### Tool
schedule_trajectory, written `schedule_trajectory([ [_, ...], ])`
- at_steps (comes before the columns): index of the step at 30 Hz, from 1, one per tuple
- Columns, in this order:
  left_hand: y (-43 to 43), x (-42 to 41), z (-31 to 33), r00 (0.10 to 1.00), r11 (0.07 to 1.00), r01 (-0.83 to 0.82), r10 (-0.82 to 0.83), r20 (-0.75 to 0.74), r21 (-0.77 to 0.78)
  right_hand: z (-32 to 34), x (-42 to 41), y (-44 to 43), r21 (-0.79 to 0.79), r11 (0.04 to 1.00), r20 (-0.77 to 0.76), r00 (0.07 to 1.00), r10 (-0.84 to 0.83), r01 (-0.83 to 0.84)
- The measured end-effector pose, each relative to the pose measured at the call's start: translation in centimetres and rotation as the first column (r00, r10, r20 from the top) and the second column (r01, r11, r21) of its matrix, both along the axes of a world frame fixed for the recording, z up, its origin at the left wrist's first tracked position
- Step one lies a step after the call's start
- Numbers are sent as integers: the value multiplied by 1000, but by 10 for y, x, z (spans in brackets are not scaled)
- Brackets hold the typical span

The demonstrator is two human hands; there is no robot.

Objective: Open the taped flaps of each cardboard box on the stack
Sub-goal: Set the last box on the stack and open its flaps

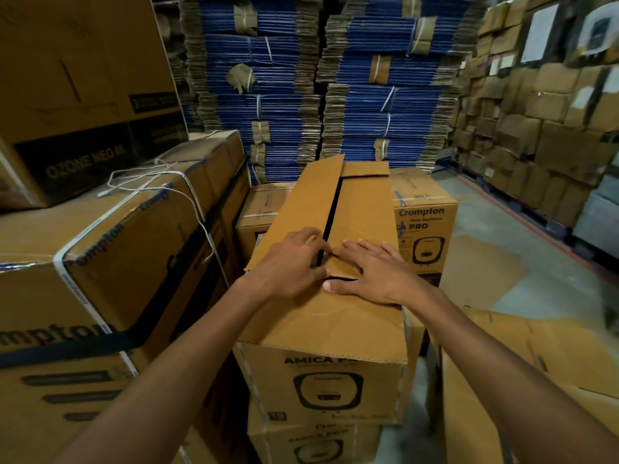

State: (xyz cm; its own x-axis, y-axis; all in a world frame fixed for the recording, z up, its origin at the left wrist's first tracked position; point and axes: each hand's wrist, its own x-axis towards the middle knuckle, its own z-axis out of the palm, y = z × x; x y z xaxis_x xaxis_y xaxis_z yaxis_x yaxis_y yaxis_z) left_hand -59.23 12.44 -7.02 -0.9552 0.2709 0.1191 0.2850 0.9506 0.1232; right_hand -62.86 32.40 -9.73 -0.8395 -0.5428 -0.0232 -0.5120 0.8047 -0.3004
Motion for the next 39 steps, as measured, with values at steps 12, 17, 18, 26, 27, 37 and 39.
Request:
schedule_trajectory([
  [12, -29, 4, -1, 961, 997, -1, 22, -275, 76, -8, -1, 3, 62, 996, -60, 996, 61, -58],
  [17, -65, 5, 32, 791, 902, -104, 330, -515, 418, -8, 2, 5, 62, 996, -60, 996, 66, -63],
  [18, -75, 6, 36, 781, 853, -152, 414, -468, 499, -8, 3, 4, 66, 996, -62, 996, 66, -62],
  [26, -74, -2, 45, 861, 796, -292, 460, -217, 530, 10, 0, 4, 54, 995, 46, 995, 86, -89],
  [27, -71, -4, 46, 866, 807, -283, 448, -225, 517, 19, -2, 7, 41, 993, 100, 990, 103, -107],
  [37, 35, 25, 41, 941, 732, -159, 315, -122, 663, 139, -33, 20, -39, 999, 396, 917, 37, -23],
  [39, 58, 31, 35, 950, 728, -115, 280, -141, 676, 143, -31, 8, -211, 972, 420, 908, -6, 104],
])
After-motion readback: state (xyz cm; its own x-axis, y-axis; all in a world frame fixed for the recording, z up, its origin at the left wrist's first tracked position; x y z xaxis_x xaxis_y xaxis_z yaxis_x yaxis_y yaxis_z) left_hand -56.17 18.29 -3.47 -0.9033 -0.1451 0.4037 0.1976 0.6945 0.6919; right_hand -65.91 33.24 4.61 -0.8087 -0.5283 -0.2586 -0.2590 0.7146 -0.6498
